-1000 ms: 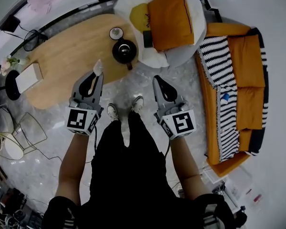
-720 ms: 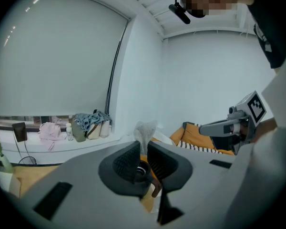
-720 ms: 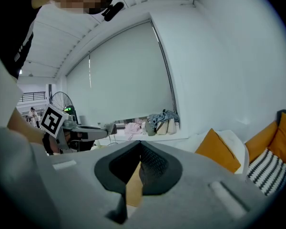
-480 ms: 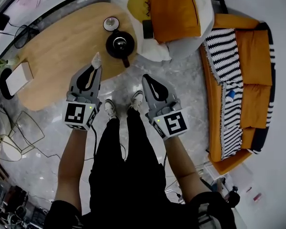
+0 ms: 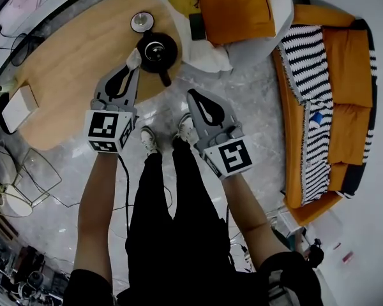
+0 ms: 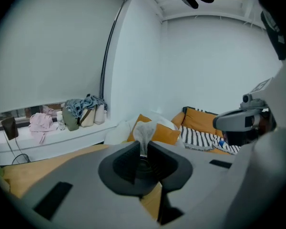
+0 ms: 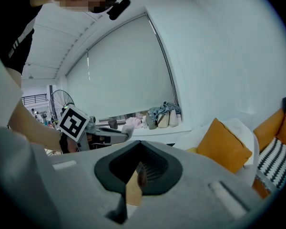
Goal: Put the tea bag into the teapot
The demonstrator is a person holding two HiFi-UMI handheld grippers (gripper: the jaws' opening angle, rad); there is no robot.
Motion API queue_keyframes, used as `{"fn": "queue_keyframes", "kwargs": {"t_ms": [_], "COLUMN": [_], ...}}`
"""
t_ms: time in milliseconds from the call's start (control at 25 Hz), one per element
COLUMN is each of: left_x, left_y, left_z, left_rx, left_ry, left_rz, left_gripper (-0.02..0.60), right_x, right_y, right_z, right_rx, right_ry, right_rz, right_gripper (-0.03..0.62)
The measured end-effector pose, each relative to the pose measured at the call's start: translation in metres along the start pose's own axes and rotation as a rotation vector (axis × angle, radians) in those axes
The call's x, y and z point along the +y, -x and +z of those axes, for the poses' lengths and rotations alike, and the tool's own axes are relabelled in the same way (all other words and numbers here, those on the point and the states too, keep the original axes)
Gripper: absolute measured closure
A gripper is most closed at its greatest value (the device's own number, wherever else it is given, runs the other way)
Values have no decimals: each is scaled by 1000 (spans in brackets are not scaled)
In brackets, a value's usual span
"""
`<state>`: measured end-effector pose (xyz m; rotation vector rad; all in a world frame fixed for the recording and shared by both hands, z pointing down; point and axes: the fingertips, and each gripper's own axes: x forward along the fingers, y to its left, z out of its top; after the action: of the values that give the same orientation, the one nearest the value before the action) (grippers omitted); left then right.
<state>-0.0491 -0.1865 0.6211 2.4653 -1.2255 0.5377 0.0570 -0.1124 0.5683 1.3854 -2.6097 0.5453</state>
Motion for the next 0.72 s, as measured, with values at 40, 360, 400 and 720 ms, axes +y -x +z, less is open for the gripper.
{"fn": "queue_keyframes", "kwargs": {"t_ms": [40,360,400,720], "left_x": [0,1,0,-1], "left_y": [-5,-46,-50,-72], "left_z": [-2,-34,-35,-48], "left_rx": [19,247,266,365], "left_ry": [-5,-59,-62,-51], "left_rz": [-6,-12,-14,-22], "left_gripper": [543,543,543,543], "right_x": [-1,-6,-5,-2], "right_y": [-3,-16,-17,-25], "right_z": [2,-7,-7,-5], "right_rx": [-13,27,24,-15], "right_ry": [-3,4,1,-18], "right_rz": [2,24,27,65], "right_gripper": [589,589,589,589]}}
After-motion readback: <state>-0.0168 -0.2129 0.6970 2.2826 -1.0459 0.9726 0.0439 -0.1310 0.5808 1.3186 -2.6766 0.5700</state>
